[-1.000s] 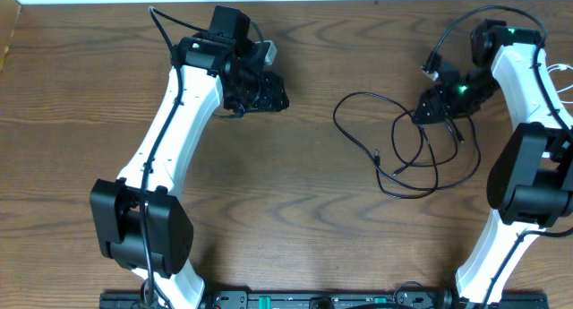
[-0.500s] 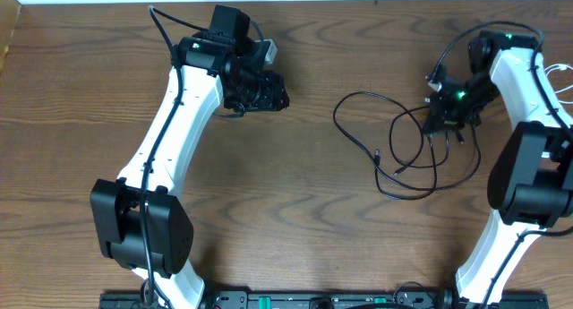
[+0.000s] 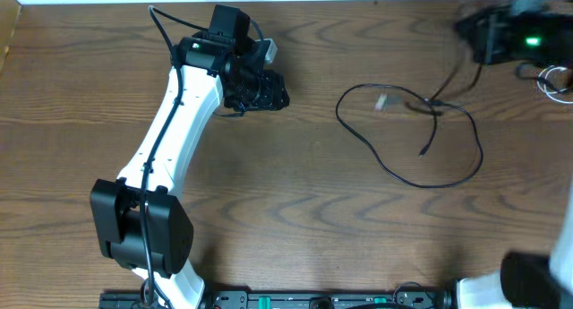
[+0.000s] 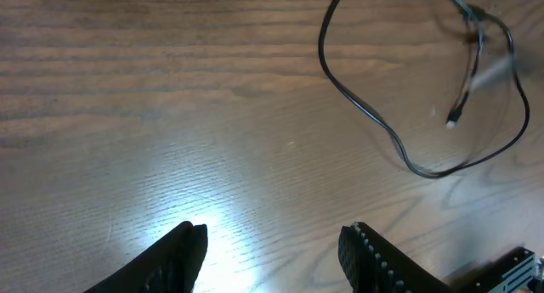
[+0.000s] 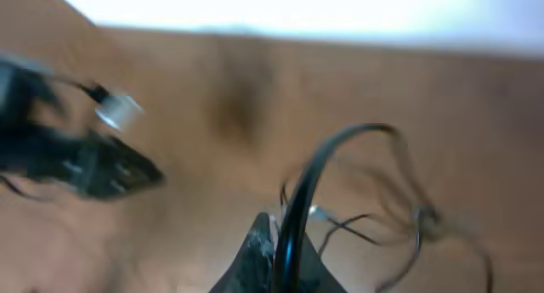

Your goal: Untangle cables

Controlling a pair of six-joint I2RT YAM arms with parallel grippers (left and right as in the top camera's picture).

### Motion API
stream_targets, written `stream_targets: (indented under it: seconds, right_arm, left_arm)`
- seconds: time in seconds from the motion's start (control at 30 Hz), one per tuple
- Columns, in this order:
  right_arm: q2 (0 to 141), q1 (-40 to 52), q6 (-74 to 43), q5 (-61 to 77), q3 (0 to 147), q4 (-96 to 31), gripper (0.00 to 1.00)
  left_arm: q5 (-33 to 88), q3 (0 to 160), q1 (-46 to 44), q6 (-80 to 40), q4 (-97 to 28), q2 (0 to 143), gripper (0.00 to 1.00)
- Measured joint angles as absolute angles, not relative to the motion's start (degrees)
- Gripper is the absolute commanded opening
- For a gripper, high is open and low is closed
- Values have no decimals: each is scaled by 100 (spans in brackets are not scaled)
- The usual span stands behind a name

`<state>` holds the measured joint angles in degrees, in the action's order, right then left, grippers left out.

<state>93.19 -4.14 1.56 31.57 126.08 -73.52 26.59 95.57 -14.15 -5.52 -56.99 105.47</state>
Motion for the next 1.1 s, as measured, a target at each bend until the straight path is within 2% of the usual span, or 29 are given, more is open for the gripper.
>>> stream_targets:
  seconds: [0.27,0.4,0.6,0.8,0.93,1.1]
  right_arm:
    - [8291,-440,-950,3164,12702,-5516,1]
    - [7918,-550,-1590,2759,12702,-5028,1]
    - [7649,-576,-2919,1844,12733,-5363,1]
    - [8018,-552,-4084,1282,12739,-6090,1]
    - [8543,-353,-4383,1236,12713,-6501,1]
    - [9435,161,-4528,1236,12652,-6265,1]
  left_arm:
    - [2659,9557,-1413,-552,-5677,10547,56]
    - [2659,9557,-1415,-552,-5675,10547,56]
    - [2659,9557,-1413,-552,-5653,10547,56]
    - [2659,9557,-1413,-552,-5653,10547,56]
    - [2659,9557,-1413,-552,-5651,10547,56]
    - [2659,9557,-1413,-552,-5653,10547,56]
